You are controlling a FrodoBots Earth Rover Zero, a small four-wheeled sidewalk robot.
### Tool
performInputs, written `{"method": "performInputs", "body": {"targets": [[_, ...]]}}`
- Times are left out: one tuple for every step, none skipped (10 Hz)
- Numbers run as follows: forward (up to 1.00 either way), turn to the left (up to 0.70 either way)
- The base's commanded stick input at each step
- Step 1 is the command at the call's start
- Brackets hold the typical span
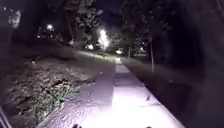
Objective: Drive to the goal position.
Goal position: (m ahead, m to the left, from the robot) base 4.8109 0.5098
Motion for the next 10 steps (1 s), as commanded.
{"method": "performInputs", "body": {"targets": [[0.30,0.00],[0.30,0.00],[0.30,0.00],[0.30,0.00],[0.30,0.00],[0.30,0.00],[0.30,0.00],[0.30,0.00],[0.30,0.00],[0.30,0.00]]}}
